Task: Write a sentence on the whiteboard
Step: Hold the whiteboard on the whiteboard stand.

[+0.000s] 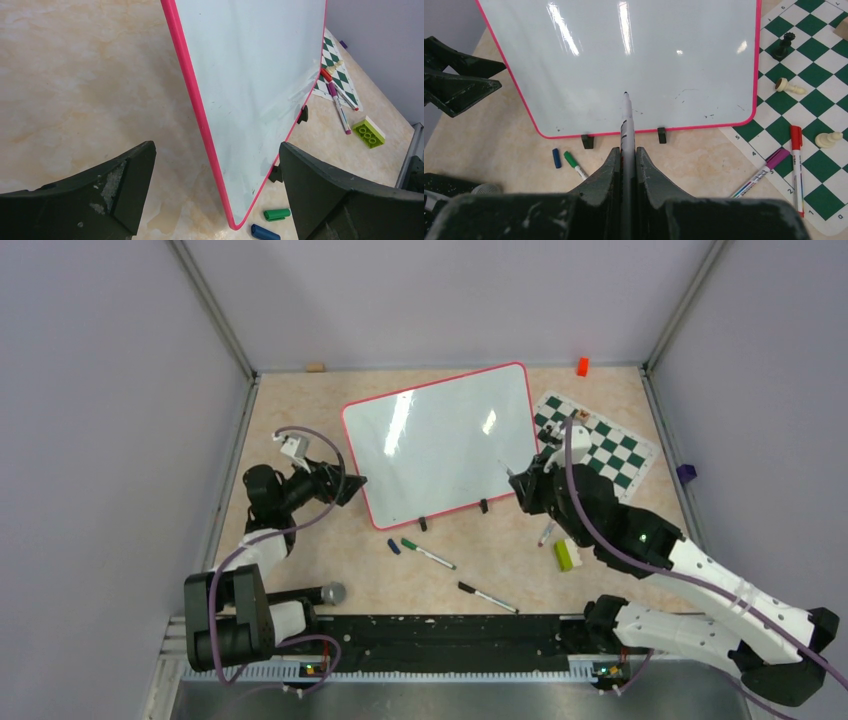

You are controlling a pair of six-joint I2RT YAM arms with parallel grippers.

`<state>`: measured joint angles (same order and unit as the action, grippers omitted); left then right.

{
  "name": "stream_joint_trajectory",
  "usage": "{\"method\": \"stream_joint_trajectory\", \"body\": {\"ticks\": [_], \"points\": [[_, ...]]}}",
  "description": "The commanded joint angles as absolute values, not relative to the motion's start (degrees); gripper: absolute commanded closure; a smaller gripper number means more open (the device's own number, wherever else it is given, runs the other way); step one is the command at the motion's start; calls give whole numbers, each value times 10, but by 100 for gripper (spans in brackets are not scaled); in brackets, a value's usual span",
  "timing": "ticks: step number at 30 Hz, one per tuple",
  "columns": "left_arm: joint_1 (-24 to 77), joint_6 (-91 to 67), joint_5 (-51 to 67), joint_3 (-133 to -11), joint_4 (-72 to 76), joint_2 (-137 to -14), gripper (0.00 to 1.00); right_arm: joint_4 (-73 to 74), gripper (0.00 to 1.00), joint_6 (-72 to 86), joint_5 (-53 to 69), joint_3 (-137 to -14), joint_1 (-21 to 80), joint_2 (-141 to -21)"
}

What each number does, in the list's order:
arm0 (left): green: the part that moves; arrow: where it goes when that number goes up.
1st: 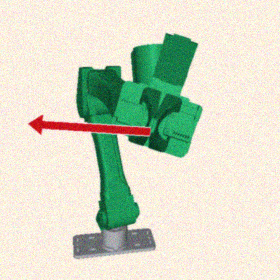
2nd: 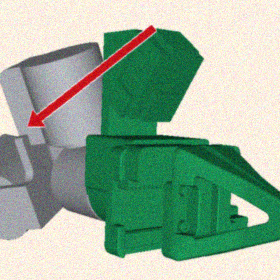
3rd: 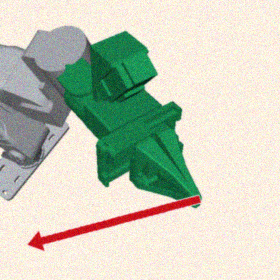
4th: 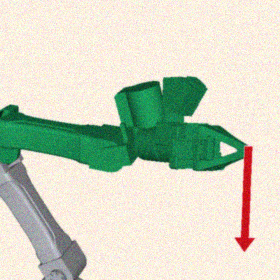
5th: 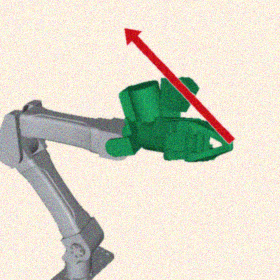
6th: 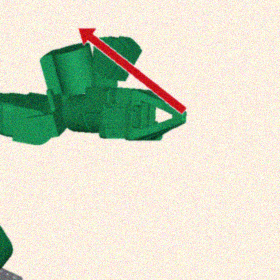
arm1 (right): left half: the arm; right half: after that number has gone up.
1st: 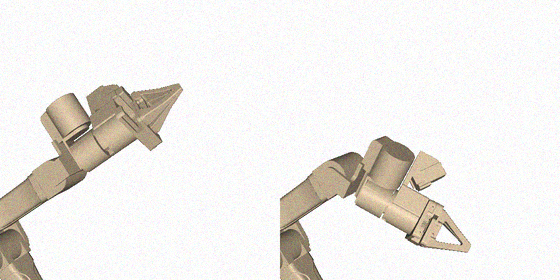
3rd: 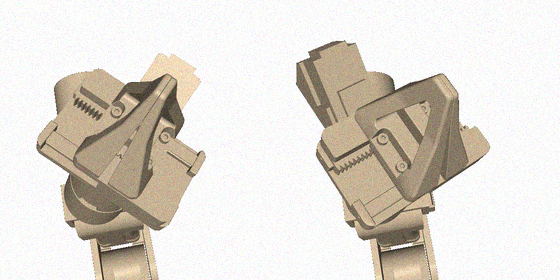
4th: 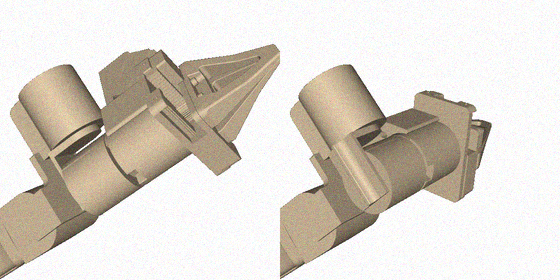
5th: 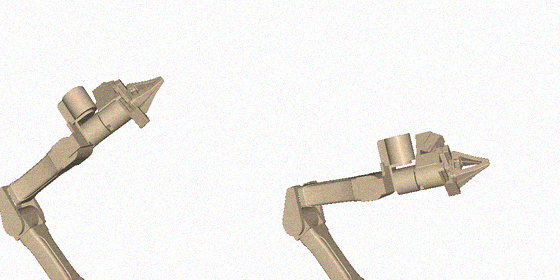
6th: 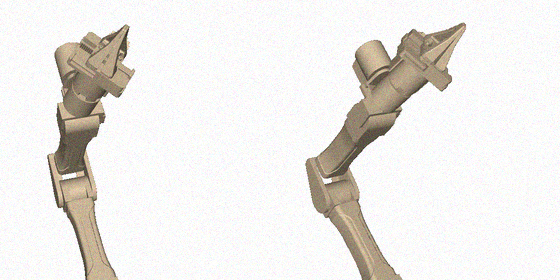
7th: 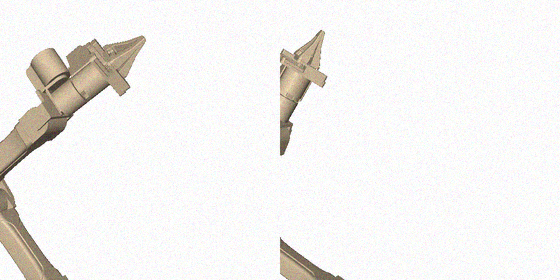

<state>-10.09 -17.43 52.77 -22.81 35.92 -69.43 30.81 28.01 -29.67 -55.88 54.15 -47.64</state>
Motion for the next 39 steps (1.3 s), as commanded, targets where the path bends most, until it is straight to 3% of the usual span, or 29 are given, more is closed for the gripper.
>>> {"method": "stream_joint_trajectory", "body": {"ticks": [1,12,24,35,39], "points": [[-104,-170,506,-211,393,-673,1,269,100,257,-274,-560,543,-473],[-104,-167,413,-186,351,-594,1,241,100,203,-252,-621,543,-569],[-104,-165,461,-221,334,-648,5,185,100,172,-232,-665,543,-668],[-103,-164,520,-259,368,-720,6,236,100,172,-148,-846,543,-825],[-105,-168,564,-287,379,-769,1,253,100,173,-138,-907,544,-880]]}}
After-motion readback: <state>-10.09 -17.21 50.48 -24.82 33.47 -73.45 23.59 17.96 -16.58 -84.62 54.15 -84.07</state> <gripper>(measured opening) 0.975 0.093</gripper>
